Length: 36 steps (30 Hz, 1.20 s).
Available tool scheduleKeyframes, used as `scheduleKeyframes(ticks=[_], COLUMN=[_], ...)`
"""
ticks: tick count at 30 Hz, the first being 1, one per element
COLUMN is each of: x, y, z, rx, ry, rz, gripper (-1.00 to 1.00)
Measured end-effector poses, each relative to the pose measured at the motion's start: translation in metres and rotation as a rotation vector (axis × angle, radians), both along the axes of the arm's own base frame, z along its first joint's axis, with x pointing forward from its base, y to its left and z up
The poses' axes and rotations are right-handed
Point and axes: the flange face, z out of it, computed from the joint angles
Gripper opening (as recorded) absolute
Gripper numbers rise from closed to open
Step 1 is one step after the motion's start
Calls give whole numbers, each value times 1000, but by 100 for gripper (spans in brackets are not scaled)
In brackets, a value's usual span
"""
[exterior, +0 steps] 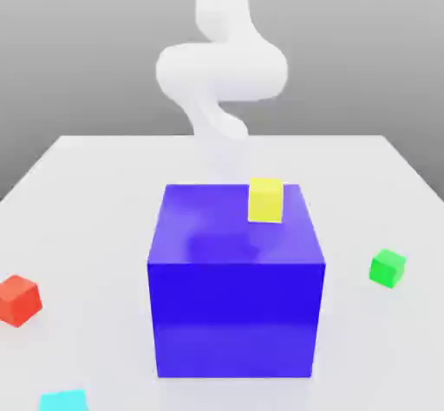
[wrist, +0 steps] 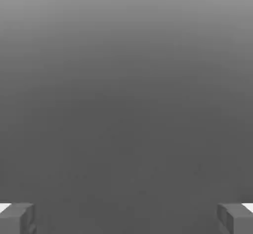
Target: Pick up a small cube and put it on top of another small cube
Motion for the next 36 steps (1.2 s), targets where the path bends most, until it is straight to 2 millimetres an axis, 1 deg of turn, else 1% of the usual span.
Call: scheduleKeyframes(ticks=[2,5,8,11,14,17,19,20,22,24,27,28,32,33,36], x=[22,46,59,63,57,42,25,14,-8,-27,-57,-63,-69,-70,-70], y=[-24,-64,-107,-150,-193,-232,-258,-273,-295,-307,-318,-321,-323,-323,-323], z=[-31,-79,-129,-181,-234,-287,-322,-340,-374,-408,-457,-471,-522,-534,-534], rx=[44,110,178,249,323,400,456,486,545,602,690,709,727,727,727], ry=[49,114,171,223,269,311,335,345,365,389,422,428,433,434,432], rz=[-129,-315,-501,-687,-874,-1061,-1194,-1266,-1399,-1516,-1689,-1726,-1763,-1764,-1764], gripper=[0,0,0,0,0,0,0,0,0,0,0,0,0,-100,-100])
